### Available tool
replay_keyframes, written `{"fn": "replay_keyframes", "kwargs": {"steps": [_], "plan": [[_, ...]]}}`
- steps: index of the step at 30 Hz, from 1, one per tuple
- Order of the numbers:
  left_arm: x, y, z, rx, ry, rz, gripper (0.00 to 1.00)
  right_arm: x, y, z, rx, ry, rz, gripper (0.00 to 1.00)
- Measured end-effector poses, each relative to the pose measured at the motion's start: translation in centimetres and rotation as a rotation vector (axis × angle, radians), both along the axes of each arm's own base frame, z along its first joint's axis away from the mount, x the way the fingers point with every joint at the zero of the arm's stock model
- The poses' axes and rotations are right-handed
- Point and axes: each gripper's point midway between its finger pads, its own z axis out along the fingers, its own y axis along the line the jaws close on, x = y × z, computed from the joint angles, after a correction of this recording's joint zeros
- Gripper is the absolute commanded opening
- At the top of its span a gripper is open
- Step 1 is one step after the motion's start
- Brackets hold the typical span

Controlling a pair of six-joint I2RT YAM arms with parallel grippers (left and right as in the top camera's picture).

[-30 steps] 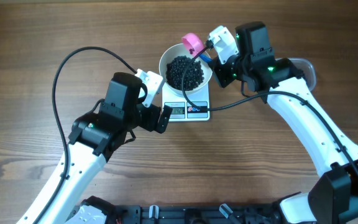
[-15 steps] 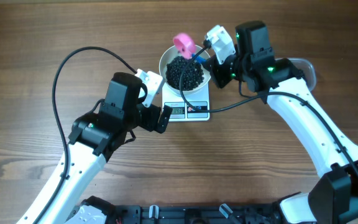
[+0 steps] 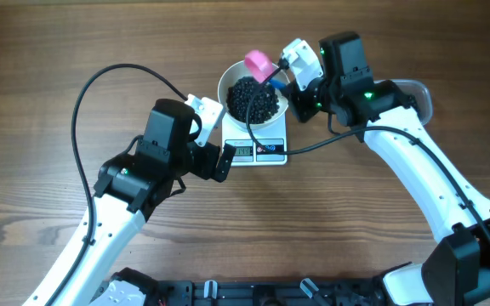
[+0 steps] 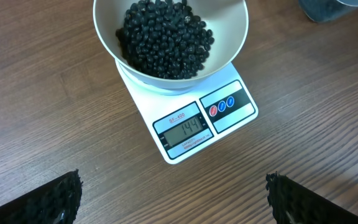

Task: Scoop item into bowl and weigh 150g on scale
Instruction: 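Move the empty pink cup with the right gripper back to the bean tub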

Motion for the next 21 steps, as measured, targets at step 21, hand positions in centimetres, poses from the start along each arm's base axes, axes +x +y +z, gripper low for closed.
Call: {"fn": "replay_keyframes", "kwargs": {"steps": [21], "plan": [[0.0, 0.0, 0.0, 0.000, 0.000, 0.000, 1.00, 1.7, -10.0, 10.3, 0.173, -0.196, -0.355, 0.04]]}}
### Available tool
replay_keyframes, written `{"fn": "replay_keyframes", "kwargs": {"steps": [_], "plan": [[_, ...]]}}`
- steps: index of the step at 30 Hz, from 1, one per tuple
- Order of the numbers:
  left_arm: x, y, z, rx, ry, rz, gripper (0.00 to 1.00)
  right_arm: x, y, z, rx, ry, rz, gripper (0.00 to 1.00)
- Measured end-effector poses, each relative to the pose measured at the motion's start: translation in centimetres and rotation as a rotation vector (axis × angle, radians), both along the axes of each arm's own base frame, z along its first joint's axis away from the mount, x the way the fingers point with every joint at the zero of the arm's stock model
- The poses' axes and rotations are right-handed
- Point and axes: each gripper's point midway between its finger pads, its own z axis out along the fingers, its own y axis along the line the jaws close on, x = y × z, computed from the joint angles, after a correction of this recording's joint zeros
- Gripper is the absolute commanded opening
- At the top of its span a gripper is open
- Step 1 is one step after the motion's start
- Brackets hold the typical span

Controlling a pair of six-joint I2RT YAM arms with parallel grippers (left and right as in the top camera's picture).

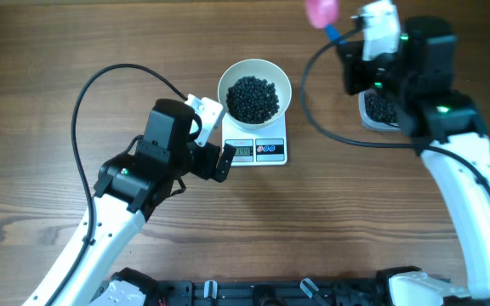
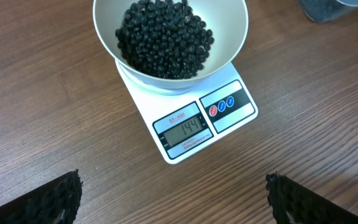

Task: Scoop item into bowl and weigh 150g on scale
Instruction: 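Move the empty pink cup with the right gripper back to the bean tub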

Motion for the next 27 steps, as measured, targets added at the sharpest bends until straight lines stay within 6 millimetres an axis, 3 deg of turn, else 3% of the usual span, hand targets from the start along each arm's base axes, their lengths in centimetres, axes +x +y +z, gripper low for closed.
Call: {"fn": "replay_keyframes", "kwargs": {"steps": [7, 11, 14, 17, 27], "plan": [[0.0, 0.0, 0.0, 0.000, 0.000, 0.001, 1.00, -3.5, -9.5, -2.4, -0.100, 0.179, -0.299, 0.04], [0.0, 0.0, 0.0, 0.000, 0.000, 0.000, 1.00, -6.9, -12.4, -5.5, -0.169, 0.361, -0.383, 0.04], [0.0, 0.0, 0.0, 0.000, 0.000, 0.000, 1.00, -8.6, -12.8, -7.1, -0.201, 0.458, -0.383, 0.04], [0.0, 0.0, 0.0, 0.000, 0.000, 0.000, 1.00, -8.9, -12.8, -8.3, -0.210, 0.516, -0.374, 0.04], [0.0, 0.0, 0.0, 0.000, 0.000, 0.000, 1.00, -7.9, -13.7, -12.9, -0.270, 0.654, -0.378, 0.04]]}}
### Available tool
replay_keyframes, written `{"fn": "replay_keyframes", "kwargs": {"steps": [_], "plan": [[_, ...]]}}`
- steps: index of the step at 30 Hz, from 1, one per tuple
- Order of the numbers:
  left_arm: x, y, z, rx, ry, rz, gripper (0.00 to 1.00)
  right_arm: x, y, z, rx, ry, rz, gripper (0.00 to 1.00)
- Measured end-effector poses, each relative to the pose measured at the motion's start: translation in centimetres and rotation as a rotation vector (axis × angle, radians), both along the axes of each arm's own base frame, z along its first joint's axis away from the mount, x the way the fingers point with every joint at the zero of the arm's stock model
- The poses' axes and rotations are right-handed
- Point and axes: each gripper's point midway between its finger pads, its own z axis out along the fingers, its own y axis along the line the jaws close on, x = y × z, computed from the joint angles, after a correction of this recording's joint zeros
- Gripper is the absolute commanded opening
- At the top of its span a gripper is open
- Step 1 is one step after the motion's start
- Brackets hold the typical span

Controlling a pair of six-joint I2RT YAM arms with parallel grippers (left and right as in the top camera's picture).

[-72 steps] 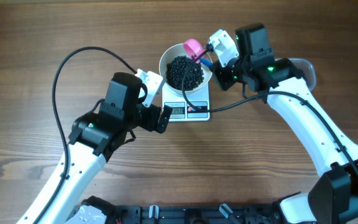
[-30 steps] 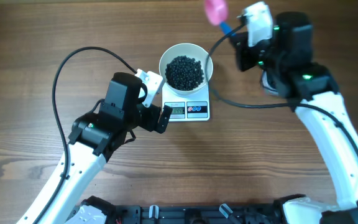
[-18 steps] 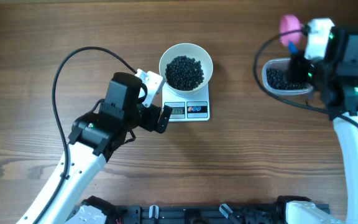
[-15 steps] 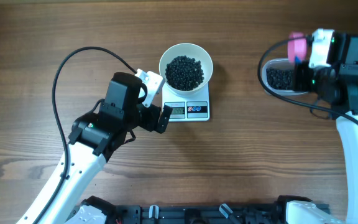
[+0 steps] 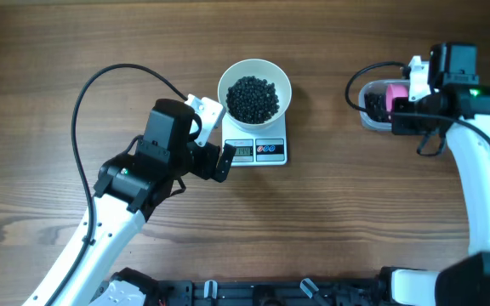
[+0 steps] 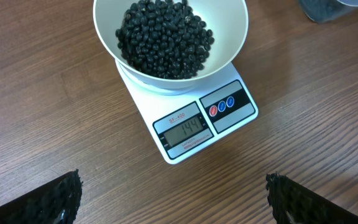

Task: Scoop item into bowl and weigh 150g on scale
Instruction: 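Move the empty pink cup with the right gripper back to the bean tub, then lower the pink cup into the tub beans and scoop with the right gripper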

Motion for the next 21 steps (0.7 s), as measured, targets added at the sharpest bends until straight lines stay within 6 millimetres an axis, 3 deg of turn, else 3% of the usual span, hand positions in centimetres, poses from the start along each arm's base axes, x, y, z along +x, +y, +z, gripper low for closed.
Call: {"fn": "replay_keyframes", "kwargs": {"steps": [9, 13, 21], "plan": [[0.0, 0.0, 0.0, 0.000, 0.000, 0.000, 1.00, 1.3, -1.2, -2.9, -0.055, 0.058, -0.017, 0.04], [0.0, 0.0, 0.0, 0.000, 0.000, 0.000, 1.00, 2.7, 0.1, -2.9, 0.016, 0.009, 0.009, 0.04], [0.0, 0.0, 0.0, 0.000, 0.000, 0.000, 1.00, 2.4, 2.1, -2.9, 0.130, 0.019, 0.046, 0.04]]}}
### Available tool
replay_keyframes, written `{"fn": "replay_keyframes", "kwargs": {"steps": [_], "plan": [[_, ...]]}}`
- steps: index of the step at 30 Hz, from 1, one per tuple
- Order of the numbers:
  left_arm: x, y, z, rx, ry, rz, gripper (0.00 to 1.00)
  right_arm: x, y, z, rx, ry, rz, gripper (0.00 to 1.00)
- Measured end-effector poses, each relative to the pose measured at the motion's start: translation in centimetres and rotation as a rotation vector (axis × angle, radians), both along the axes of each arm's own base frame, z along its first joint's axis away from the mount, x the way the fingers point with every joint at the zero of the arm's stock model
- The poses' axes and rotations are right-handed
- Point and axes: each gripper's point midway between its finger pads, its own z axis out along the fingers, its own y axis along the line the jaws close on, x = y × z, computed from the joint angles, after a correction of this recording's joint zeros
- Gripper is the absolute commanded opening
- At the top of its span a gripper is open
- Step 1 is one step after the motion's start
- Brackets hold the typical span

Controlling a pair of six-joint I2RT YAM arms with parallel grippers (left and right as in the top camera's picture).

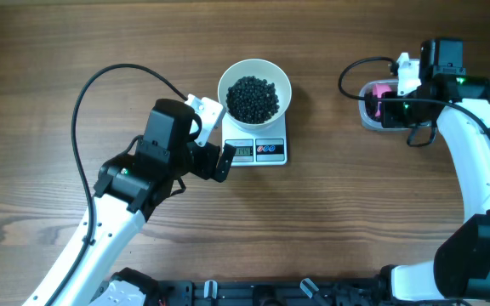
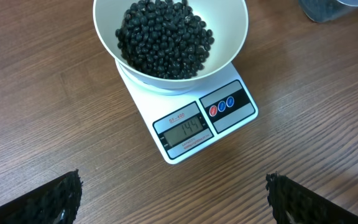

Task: Scoop item into bowl and weigh 150g on scale
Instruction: 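Lower the pink cup into the tub beans and scoop with the right gripper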

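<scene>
A white bowl [image 1: 225, 87] of black beans [image 1: 254, 98] stands on the white scale [image 1: 270, 155]. In the left wrist view the scale's display [image 2: 188, 127] reads 144, below the bowl [image 2: 232, 43]. My left gripper [image 1: 218, 144] hangs open just left of the scale's front, with nothing between its fingers [image 2: 55, 199]. At the far right my right gripper [image 1: 391, 105] is shut on the pink scoop [image 1: 382, 90], which dips into the clear bean container [image 1: 367, 117].
Black cables loop over the wooden table [image 1: 58, 51] behind each arm. The bean container's corner [image 2: 328, 9] shows at the top right of the left wrist view. The arm bases sit along the near table edge.
My right gripper and the pink scoop have shifted slightly back and left at the container, with less of the scoop showing. The left arm, bowl and the 144 reading are unchanged.
The right gripper first held the pink scoop at the bowl's rim, the scale reading 144. Then the scoop was up at the far right, clear of the bowl. Then it was in the bean container, where it still is. The left gripper stayed open by the scale.
</scene>
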Motion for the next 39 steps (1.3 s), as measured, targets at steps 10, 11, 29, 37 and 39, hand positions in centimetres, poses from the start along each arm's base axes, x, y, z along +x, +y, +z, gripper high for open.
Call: {"fn": "replay_keyframes", "kwargs": {"steps": [10, 11, 29, 37, 39], "plan": [[0.0, 0.0, 0.0, 0.000, 0.000, 0.000, 1.00, -2.6, 0.9, -0.6, 0.047, 0.107, 0.010, 0.04], [0.0, 0.0, 0.0, 0.000, 0.000, 0.000, 1.00, -2.7, 0.9, -0.6, 0.049, 0.111, 0.009, 0.04], [0.0, 0.0, 0.0, 0.000, 0.000, 0.000, 1.00, -1.7, 0.2, 0.4, 0.269, 0.047, -0.065, 0.04], [0.0, 0.0, 0.0, 0.000, 0.000, 0.000, 1.00, -1.8, -1.2, 0.6, 0.289, 0.027, -0.071, 0.04], [0.0, 0.0, 0.0, 0.000, 0.000, 0.000, 1.00, -1.8, -1.5, 0.6, 0.296, 0.023, -0.076, 0.04]]}}
